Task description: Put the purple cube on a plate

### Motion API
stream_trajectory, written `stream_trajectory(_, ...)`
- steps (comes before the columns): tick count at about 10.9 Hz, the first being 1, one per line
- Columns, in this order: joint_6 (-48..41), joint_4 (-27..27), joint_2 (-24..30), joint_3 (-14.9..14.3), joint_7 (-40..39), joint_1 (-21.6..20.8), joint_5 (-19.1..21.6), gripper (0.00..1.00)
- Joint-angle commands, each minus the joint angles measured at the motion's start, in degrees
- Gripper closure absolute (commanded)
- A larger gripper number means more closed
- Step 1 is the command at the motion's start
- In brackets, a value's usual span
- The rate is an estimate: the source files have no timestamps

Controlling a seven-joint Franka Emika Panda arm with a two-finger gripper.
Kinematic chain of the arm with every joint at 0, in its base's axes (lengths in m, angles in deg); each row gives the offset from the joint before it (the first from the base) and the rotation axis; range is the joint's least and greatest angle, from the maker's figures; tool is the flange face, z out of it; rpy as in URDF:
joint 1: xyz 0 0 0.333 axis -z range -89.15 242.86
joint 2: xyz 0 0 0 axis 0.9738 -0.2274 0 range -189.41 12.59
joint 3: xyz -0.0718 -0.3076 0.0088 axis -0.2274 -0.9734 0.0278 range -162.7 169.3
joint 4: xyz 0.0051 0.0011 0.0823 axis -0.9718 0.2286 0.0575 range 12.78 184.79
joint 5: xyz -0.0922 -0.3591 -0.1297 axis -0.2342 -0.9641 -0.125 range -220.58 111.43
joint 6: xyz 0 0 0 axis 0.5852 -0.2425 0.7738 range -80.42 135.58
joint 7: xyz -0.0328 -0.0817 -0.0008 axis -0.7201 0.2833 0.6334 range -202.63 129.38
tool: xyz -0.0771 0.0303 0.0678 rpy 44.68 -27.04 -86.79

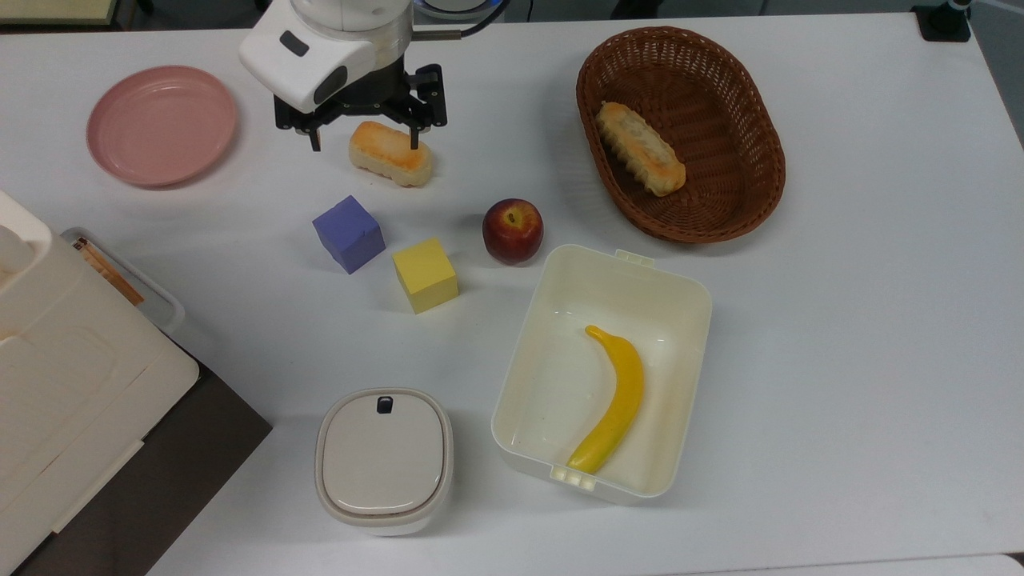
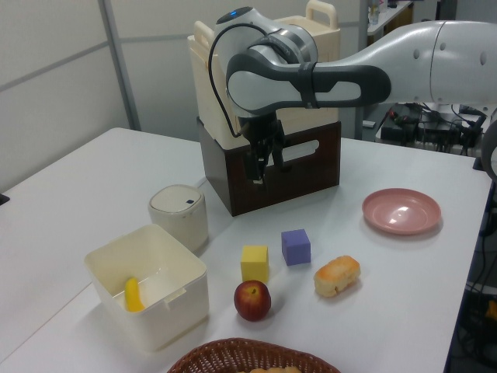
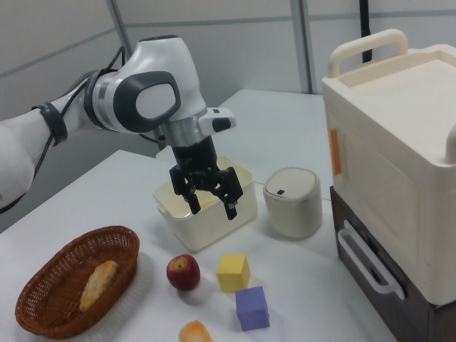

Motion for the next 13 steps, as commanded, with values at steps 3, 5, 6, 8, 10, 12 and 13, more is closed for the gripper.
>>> stream_trajectory(3, -0.14, 1.47, 1.44, 0.08, -0.19, -0.25, -0.32, 0.0)
stream_trajectory(5, -0.23, 1.47, 1.53, -0.01, -0.71, -0.16, -0.75, 0.0)
stream_trajectory(6, -0.06, 1.47, 1.44, -0.01, -0.89, 0.02, -0.41, 0.0)
stream_trajectory(8, 0.03, 1.47, 1.35, -0.01, -1.24, 0.45, -0.41, 0.0)
stream_trajectory(10, 0.12, 1.73, 0.74, -0.01, -3.35, 0.37, -0.49, 0.0)
stream_trajectory(12, 0.12, 1.82, -1.1, -0.01, -5.8, 0.37, -0.93, 0.0)
stream_trajectory(13, 0.12, 1.82, -1.98, 0.08, -8.16, 0.37, -0.76, 0.0)
